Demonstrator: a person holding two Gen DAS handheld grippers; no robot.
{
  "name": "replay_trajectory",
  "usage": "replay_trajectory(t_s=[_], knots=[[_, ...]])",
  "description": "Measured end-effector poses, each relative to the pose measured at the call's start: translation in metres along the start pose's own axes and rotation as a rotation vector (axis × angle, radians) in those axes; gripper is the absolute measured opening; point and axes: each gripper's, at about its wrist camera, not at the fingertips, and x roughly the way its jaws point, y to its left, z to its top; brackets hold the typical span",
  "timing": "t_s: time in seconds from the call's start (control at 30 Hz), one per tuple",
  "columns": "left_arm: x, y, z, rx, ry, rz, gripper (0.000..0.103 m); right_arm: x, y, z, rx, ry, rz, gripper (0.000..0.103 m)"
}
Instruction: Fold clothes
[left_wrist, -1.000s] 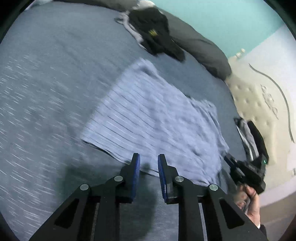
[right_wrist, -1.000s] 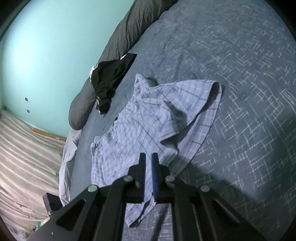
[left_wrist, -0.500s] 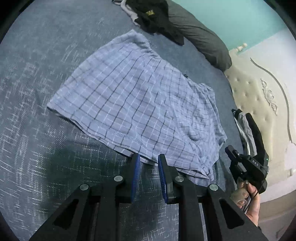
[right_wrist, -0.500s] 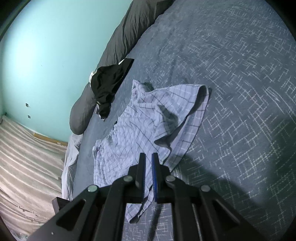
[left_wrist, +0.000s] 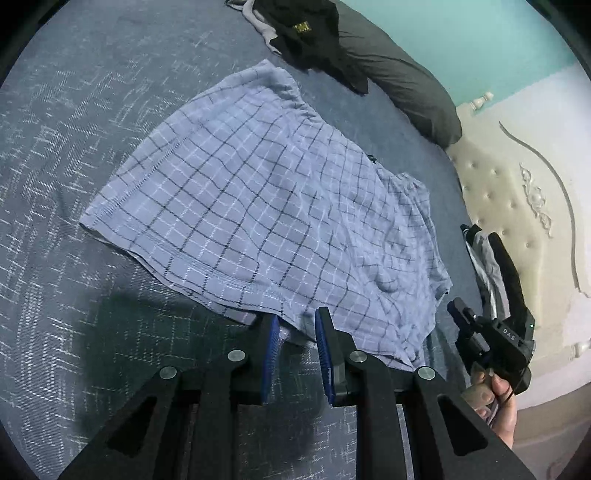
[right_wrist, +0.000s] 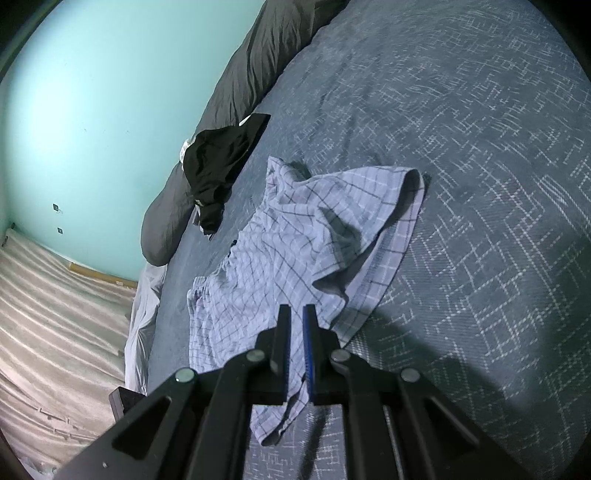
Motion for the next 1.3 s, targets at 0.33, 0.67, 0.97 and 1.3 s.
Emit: replay_trajectory(t_s=[0.33,0.67,0.97,1.3], knots=[[-0.019,-0.002,0.000,0.030,-0.035,-0.006,0.001,-0.002,-0.005,0.001,0.013,-0.003,-0.010,0.007],[-0.026,0.003,-0.001,0.025,-0.042,-0.004,0.001,-0.008,-0.020,0.012,0.078,-0.038,-0.030,0.031],[-0.026,0.002,0.000,0.030,-0.048,0.000,0.001,0.008,-0.006,0.017,-0.003,-0.005,-0.069,0.031],[-0.027,0.002,0.002,0.038,-0.048,0.001,0.001,0.024,0.003,0.016,-0.136,0.006,-0.169,0.009]])
